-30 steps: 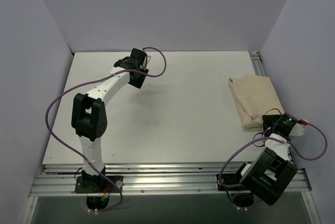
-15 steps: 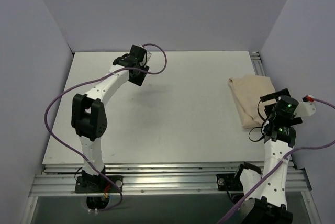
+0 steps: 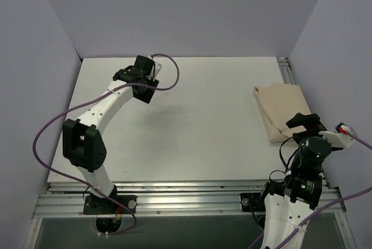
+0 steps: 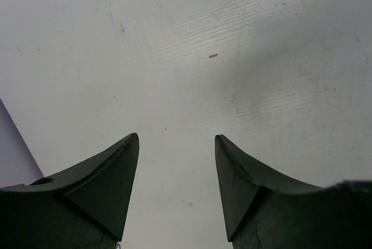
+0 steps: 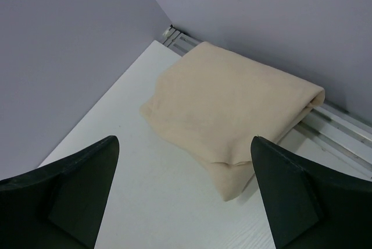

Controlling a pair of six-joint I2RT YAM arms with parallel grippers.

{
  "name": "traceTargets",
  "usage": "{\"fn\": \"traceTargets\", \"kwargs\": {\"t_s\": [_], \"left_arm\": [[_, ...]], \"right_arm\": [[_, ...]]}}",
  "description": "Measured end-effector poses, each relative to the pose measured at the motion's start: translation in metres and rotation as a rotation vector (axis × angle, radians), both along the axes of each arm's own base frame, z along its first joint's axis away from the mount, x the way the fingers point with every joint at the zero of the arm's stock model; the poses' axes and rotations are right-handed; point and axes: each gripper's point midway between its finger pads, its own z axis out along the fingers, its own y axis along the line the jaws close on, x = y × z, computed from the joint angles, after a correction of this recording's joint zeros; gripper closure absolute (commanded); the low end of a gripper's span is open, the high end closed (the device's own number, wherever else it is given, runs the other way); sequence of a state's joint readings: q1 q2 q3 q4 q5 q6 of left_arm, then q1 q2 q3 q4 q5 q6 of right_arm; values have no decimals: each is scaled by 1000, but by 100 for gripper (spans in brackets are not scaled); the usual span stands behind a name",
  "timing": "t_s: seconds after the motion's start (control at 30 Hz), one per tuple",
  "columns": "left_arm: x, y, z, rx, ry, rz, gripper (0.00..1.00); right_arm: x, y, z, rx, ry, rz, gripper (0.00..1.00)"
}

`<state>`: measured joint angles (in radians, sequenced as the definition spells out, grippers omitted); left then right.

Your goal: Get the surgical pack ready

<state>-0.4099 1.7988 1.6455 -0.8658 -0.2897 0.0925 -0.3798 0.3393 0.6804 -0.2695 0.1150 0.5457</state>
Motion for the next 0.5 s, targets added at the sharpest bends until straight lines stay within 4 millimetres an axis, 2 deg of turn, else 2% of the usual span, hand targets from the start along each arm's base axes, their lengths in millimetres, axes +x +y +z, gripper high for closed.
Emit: {"fn": "traceTargets", "kwargs": {"t_s": [0.23, 0.5], "left_arm": [[-51, 23, 27, -2, -54, -37, 33], [-65, 27, 23, 5, -46, -39, 33]], "right_arm": [[-8, -1, 5, -31, 19, -11, 7], [-10, -4, 3, -37, 35, -29, 7]]}}
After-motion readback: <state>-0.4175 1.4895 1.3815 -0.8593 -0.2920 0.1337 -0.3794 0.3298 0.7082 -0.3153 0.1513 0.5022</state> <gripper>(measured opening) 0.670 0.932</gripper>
